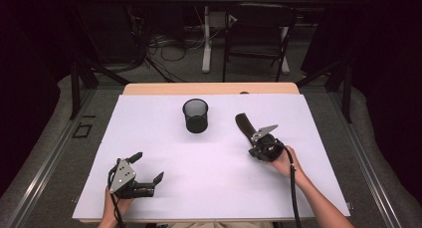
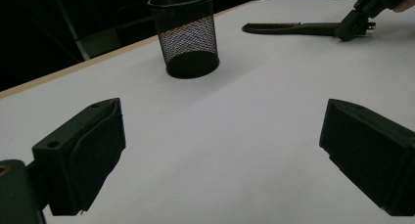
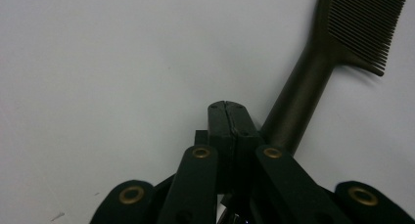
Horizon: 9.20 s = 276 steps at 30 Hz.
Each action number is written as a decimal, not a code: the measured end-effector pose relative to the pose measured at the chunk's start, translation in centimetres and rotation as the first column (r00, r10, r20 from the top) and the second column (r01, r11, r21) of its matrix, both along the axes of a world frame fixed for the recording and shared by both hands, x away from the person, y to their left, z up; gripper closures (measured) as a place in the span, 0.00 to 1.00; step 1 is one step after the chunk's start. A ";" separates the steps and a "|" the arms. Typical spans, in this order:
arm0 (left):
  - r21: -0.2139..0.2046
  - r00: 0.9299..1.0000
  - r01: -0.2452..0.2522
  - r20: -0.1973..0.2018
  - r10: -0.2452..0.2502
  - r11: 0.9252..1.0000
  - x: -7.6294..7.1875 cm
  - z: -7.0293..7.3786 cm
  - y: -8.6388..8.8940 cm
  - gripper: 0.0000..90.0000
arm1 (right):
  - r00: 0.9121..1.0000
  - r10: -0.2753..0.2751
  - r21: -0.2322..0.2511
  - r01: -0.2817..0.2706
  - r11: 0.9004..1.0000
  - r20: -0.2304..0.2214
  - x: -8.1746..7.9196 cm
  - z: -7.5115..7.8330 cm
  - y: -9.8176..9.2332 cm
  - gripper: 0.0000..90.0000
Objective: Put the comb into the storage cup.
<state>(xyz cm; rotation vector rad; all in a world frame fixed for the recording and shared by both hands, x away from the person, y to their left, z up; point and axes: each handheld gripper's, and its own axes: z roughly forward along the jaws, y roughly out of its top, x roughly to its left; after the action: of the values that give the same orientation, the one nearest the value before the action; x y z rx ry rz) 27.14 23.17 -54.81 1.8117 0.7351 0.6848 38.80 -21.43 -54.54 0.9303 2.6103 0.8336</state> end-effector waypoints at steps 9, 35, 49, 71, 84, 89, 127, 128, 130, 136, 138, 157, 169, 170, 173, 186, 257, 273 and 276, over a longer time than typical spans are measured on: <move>0.001 1.000 0.001 0.004 -0.001 1.000 0.0 0.0 0.1 0.04 | 1.000 -0.016 -0.001 0.016 1.000 -0.009 0.3 0.0 -0.7 1.00; 0.000 1.000 0.002 0.006 -0.002 1.000 0.0 0.1 0.1 0.04 | 0.998 -0.069 -0.010 0.069 0.998 -0.013 0.8 0.2 -2.0 1.00; 0.000 1.000 0.001 0.005 -0.001 1.000 0.0 0.1 0.1 0.04 | 0.999 -0.050 0.026 0.051 0.998 -0.021 0.2 2.0 -1.4 0.55; 0.000 1.000 0.002 0.006 -0.002 1.000 0.0 0.0 0.0 0.04 | 0.992 -0.122 0.031 0.123 0.992 -0.030 1.7 2.5 -2.1 0.00; 0.003 1.000 0.004 0.005 -0.004 1.000 0.1 0.0 0.0 0.04 | 0.993 -0.103 -0.002 0.103 0.995 -0.062 2.7 2.3 -1.3 0.00; 0.005 1.000 0.002 0.005 -0.002 1.000 0.1 0.0 -0.1 0.04 | 0.993 -0.105 -0.004 0.105 0.995 -0.057 3.1 2.6 -0.9 0.00; 0.000 1.000 0.004 0.004 -0.004 1.000 0.1 0.0 0.0 0.04 | 0.960 -0.187 -0.262 0.129 0.957 -0.209 7.4 2.2 2.9 0.69; 0.000 1.000 0.004 0.004 -0.004 1.000 0.1 0.0 0.0 0.04 | 0.960 -0.187 -0.262 0.129 0.957 -0.209 7.4 2.2 2.9 0.69; 0.000 1.000 0.004 0.004 -0.004 1.000 0.1 0.0 0.1 0.04 | 0.958 -0.188 -0.263 0.128 0.956 -0.217 7.6 2.1 2.9 0.70; -0.001 1.000 0.003 0.002 -0.003 1.000 0.1 0.0 0.0 0.04 | 0.949 -0.212 -0.256 0.150 0.955 -0.233 7.8 1.7 2.8 0.75; 0.001 1.000 0.003 0.002 -0.003 1.000 0.1 0.0 0.0 0.04 | 0.949 -0.209 -0.249 0.149 0.957 -0.235 7.8 1.7 2.8 0.76; 0.001 1.000 0.003 0.002 -0.003 1.000 0.1 0.0 0.1 0.04 | 0.949 -0.211 -0.179 0.172 0.969 -0.234 7.7 2.2 1.7 0.80; -0.004 1.000 -0.001 0.004 0.001 1.000 0.1 0.0 0.1 0.04 | 0.963 -0.185 -0.118 0.164 0.979 -0.195 6.8 3.5 0.5 0.80; -0.004 1.000 0.000 0.003 0.000 1.000 0.1 0.0 0.1 0.04 | 0.963 -0.182 -0.119 0.161 0.980 -0.197 6.7 3.7 0.4 0.80; -0.002 1.000 0.001 0.004 -0.001 1.000 0.1 0.1 0.1 0.04 | 0.964 -0.189 -0.088 0.175 0.981 -0.185 6.4 4.0 0.0 0.80; -0.003 1.000 0.000 0.003 0.000 1.000 0.1 0.1 0.1 0.04 | 0.975 -0.173 0.010 0.176 0.984 -0.139 5.1 4.7 -1.4 0.80; -0.005 1.000 -0.004 0.009 0.004 1.000 -0.1 0.2 0.1 0.05 | 0.983 -0.176 0.228 0.161 0.960 0.044 2.8 6.0 -2.1 0.80; 0.000 1.000 0.000 0.009 0.000 1.000 0.0 0.2 0.1 0.05 | 0.981 -0.171 0.281 0.139 0.950 0.092 2.4 6.3 -1.5 0.80; -0.001 1.000 0.000 0.008 0.000 1.000 -0.1 0.2 0.1 0.05 | 0.981 -0.171 0.284 0.138 0.949 0.095 2.3 6.4 -1.4 0.80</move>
<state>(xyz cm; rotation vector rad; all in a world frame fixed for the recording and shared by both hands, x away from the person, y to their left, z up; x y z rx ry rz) 27.09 23.28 -54.57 1.8065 0.7305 0.6914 41.15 -22.85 -48.14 1.1036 2.3228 1.1920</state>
